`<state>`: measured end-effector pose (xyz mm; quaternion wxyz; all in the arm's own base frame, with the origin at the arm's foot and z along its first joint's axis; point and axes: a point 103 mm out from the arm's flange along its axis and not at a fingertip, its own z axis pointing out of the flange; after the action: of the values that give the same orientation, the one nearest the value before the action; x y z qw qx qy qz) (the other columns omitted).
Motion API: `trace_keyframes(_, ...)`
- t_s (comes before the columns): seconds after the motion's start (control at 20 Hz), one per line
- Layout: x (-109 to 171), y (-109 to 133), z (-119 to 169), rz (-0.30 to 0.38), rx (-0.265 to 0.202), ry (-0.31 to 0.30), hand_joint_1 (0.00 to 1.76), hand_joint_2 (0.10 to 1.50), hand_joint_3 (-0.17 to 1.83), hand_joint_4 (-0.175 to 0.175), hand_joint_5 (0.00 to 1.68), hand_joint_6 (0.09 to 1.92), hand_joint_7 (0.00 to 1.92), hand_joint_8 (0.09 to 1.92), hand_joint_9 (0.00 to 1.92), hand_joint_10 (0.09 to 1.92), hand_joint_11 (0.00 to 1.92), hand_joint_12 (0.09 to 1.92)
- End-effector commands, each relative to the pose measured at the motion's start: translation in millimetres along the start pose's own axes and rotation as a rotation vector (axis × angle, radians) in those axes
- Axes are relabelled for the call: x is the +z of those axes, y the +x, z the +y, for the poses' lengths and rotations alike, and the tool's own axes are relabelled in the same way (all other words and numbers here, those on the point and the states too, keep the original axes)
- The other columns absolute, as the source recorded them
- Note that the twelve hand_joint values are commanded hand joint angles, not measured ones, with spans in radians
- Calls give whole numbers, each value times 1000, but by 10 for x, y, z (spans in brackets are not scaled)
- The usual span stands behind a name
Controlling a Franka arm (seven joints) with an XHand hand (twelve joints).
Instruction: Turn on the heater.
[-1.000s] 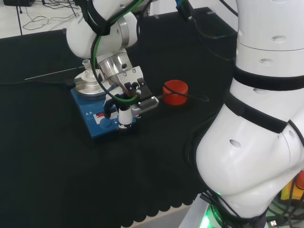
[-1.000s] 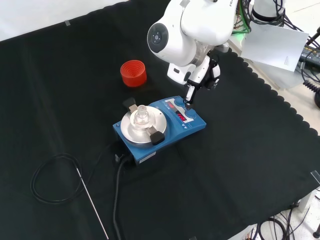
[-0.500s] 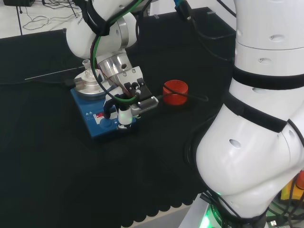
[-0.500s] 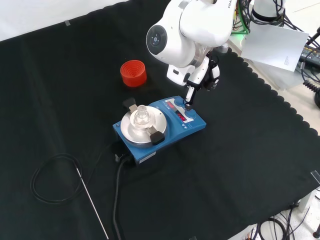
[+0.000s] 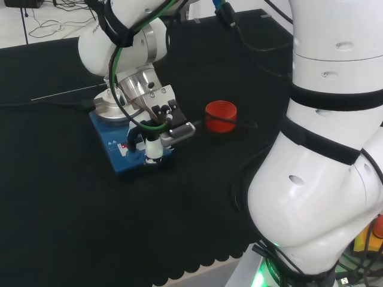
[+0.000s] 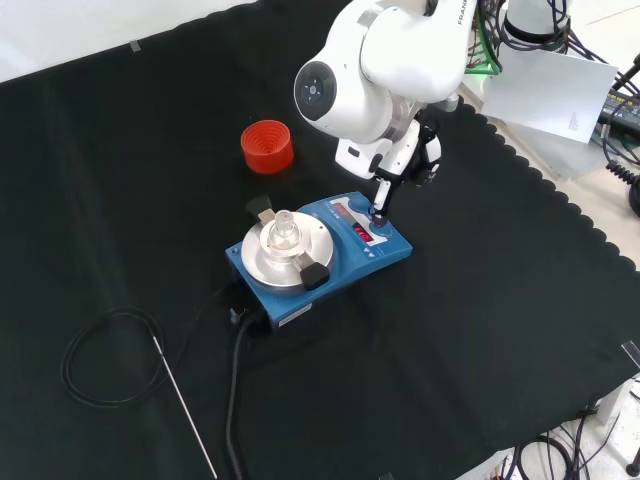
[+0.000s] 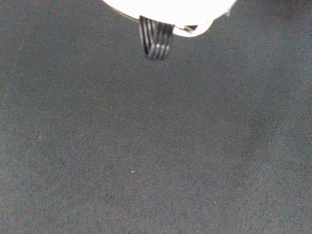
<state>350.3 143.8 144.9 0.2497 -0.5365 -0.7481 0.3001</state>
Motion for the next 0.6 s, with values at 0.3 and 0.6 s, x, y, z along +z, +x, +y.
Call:
trace_keyframes(0.3, 77, -81, 12, 17, 4, 12, 1385, 702, 976, -17, 326, 392, 1536, 1280, 1629, 1224, 1240, 1242)
trace_keyframes(0.6, 63, -90, -8, 18, 4, 11, 1385, 702, 977, -19, 349, 406, 1537, 1280, 1629, 1224, 1240, 1243)
